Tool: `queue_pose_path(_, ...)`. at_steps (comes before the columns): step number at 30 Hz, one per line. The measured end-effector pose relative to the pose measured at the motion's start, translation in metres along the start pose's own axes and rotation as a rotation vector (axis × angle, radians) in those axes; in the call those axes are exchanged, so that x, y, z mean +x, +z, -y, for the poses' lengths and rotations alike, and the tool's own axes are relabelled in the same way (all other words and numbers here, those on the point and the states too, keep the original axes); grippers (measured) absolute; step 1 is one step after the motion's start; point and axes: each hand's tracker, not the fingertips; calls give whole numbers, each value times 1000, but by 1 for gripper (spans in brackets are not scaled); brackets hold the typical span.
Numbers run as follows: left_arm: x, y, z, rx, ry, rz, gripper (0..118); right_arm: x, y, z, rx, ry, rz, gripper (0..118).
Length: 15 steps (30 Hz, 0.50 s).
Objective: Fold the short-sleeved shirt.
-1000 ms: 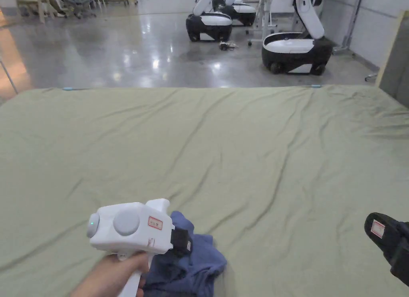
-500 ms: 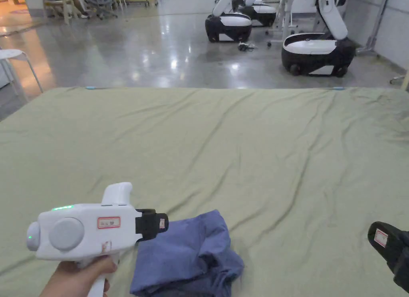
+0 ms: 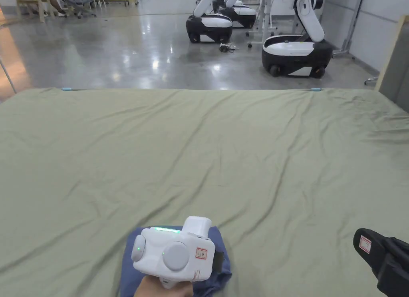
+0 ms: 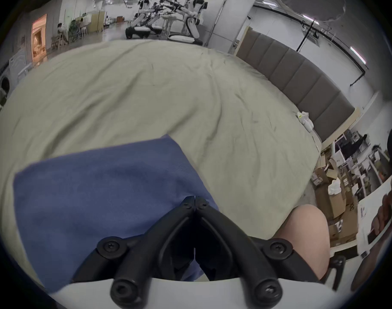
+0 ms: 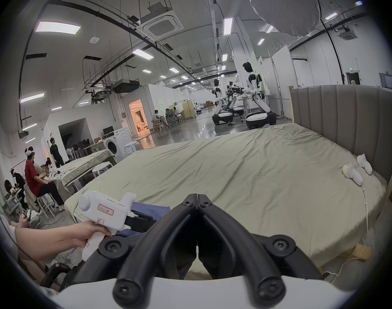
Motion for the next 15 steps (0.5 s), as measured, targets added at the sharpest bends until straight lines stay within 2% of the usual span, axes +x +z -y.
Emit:
queue_pose_path(1,-4,3,2,-9,50,12,0,-1,-2,-1,-4,-3,-5,0)
queue_pose_path(3,-5,32,-3,48,29,61,0,-6,-6,-4,-7,9,-16,0)
queue_pose_path(6,-15,113,1,288,-77,67,0,-17,-15,-8,-12,44,-40,0)
queue_pose_path(9,-37,200,39,560,-106,-1,0,-32,-26,-6,-19,71,-64,0)
queue_pose_path(11,-54,240,65,720,-86,-124,0,-44,-34,2,-30,72,-84,0)
queue_pose_path(13,-61,265,82,712,-126,-280,0,-57,-43,10,-13,69,-95,0)
queue_pose_path(15,-70,274,82,635,-137,-285,0,-69,-72,4,-112,36,-201,0)
